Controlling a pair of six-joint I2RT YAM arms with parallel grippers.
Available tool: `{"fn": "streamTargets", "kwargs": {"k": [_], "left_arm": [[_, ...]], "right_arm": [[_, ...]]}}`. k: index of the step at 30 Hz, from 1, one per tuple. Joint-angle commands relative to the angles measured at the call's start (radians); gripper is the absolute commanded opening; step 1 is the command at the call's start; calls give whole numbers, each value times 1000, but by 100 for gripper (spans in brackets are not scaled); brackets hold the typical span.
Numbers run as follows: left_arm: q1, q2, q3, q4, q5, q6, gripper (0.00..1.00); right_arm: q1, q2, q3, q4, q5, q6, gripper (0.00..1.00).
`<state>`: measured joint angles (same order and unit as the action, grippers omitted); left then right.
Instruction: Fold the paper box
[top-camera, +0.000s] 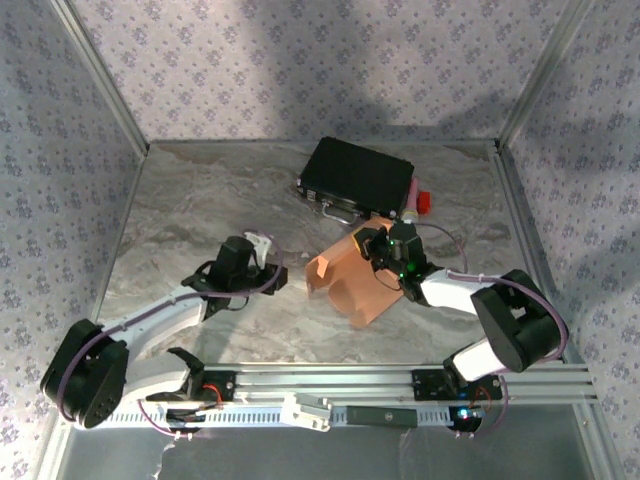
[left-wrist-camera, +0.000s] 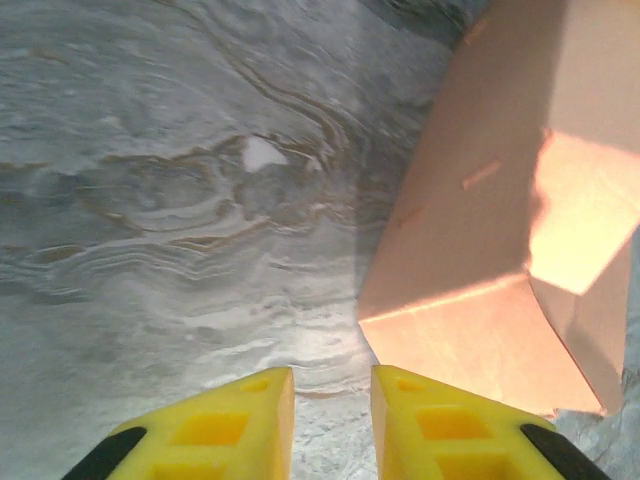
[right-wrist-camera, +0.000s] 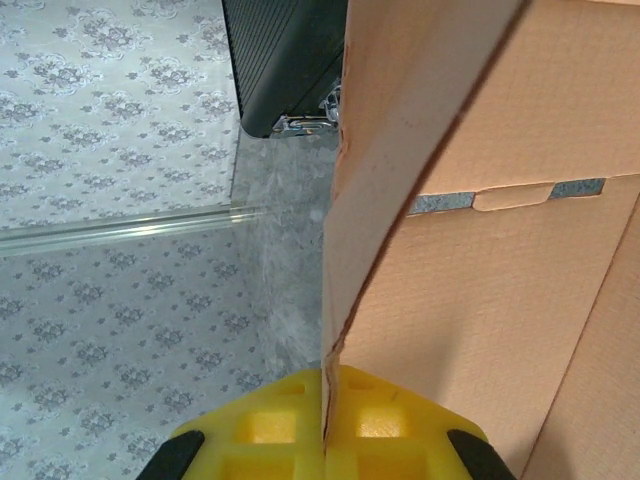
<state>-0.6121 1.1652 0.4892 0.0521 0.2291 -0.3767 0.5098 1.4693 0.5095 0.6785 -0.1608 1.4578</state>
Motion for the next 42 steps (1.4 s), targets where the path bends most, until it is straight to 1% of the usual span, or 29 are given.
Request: {"fn": "streamTargets", "kwargs": {"k": [1, 7, 17, 24, 28, 30, 35, 39, 42], "left_arm": [[-45, 38, -24, 165, 28, 120, 27], [-116, 100, -69, 354, 7, 211, 32], [-156, 205, -60, 484, 2, 241, 33], [-215, 245, -47, 529, -87, 239, 32], [-252, 265, -52, 564, -138, 239, 32], [-267, 278, -52, 577, -158, 239, 32], [-294, 308, -37, 590, -204, 236, 32], [-312, 309, -37, 603, -255, 228, 32], [-322, 306, -39, 608, -289, 222, 32]], "right_arm": [[-7, 17, 12, -39, -4, 1, 0], [-10, 18, 20, -34, -15, 0, 0], [-10, 11, 19, -23, -20, 6, 0], [-10, 18, -42, 126, -17, -19, 0], [-10, 23, -102, 261, -5, -35, 0], [-11, 32, -112, 298, -12, -46, 0], [-7, 95, -120, 393, -19, -22, 0], [-3, 178, -131, 547, -24, -7, 0], [6, 200, -132, 574, -18, 0, 0]]}}
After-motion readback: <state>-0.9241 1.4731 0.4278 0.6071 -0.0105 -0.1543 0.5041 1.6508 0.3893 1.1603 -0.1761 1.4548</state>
